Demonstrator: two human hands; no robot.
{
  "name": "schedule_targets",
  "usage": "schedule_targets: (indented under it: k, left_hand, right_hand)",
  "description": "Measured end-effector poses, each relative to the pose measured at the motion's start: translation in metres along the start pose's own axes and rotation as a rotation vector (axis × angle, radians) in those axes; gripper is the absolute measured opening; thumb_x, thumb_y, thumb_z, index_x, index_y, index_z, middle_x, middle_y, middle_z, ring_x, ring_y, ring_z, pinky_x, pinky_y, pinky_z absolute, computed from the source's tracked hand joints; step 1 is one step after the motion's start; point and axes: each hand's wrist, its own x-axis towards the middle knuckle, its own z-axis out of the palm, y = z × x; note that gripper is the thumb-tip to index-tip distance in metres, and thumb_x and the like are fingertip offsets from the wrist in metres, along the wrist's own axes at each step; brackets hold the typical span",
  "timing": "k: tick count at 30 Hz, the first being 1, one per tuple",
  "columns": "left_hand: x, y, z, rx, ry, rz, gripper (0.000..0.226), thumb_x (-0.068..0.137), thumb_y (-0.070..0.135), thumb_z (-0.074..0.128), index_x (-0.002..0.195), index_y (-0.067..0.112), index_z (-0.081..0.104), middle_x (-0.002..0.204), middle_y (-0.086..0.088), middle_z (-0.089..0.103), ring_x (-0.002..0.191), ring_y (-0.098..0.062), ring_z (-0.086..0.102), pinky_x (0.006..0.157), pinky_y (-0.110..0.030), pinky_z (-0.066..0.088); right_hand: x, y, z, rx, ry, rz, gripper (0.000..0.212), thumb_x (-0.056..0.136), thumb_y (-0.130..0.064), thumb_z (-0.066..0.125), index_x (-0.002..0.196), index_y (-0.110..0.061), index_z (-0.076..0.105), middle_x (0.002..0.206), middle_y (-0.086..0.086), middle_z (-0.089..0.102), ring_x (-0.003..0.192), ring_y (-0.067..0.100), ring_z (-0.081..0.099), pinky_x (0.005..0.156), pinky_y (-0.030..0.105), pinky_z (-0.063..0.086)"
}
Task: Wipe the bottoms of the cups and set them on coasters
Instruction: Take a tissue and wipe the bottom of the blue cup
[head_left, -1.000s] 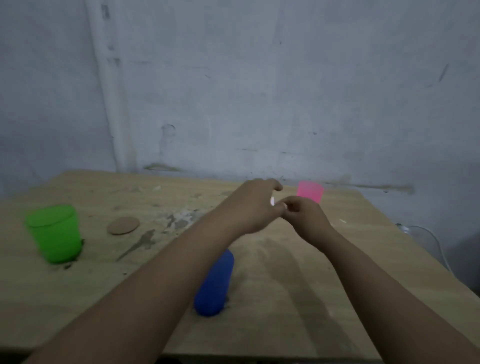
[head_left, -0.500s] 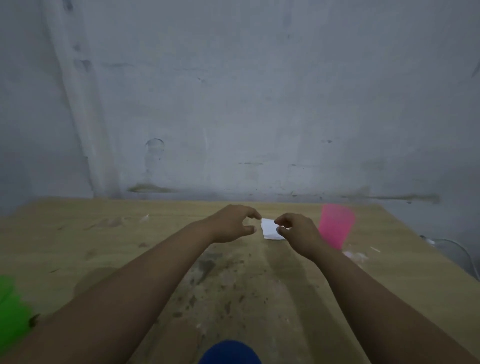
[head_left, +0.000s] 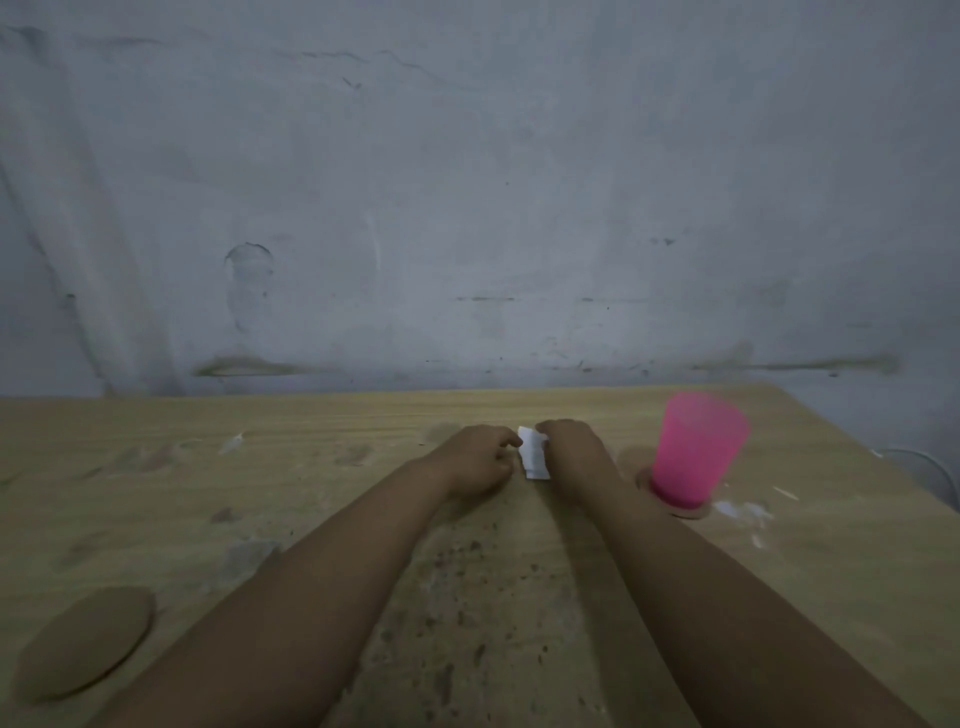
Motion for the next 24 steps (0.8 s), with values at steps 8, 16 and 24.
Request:
schedule_targets:
  k: [8,16,24]
  left_hand:
    - [0.012,-0.014,0.004,-0.013,0.083,0.005,0.044,0.090,0.018,0.052,0.134,0.013,0.049,0.136,-0.011,0.055,0.121,-0.024,0.053,0.093,-0.030,0.042]
    - [0.017,-0.012,0.004,-0.003,0.105,-0.007,0.044,0.092,0.023,0.053,0.135,0.015,0.049,0.137,-0.009,0.054,0.121,-0.025,0.053,0.092,-0.030,0.041]
    - [0.028,-0.010,0.003,0.002,0.190,-0.010,0.046,0.094,0.024,0.050,0.140,0.019,0.041,0.147,-0.006,0.041,0.132,-0.023,0.042,0.104,-0.036,0.037]
  right_hand:
    - [0.013,0.003,0.016,0.107,0.218,0.027,0.038,0.082,0.004,0.043,0.109,-0.008,0.067,0.113,0.013,0.063,0.108,0.031,0.053,0.087,0.036,0.045]
    - [0.018,-0.001,0.016,0.115,0.214,0.142,0.030,0.087,-0.006,0.045,0.099,-0.014,0.071,0.109,0.008,0.068,0.105,0.030,0.055,0.085,0.035,0.043]
    - [0.010,-0.001,0.009,-0.022,0.325,0.048,0.031,0.093,-0.016,0.044,0.106,-0.029,0.070,0.107,0.000,0.063,0.106,0.024,0.048,0.088,0.039,0.029]
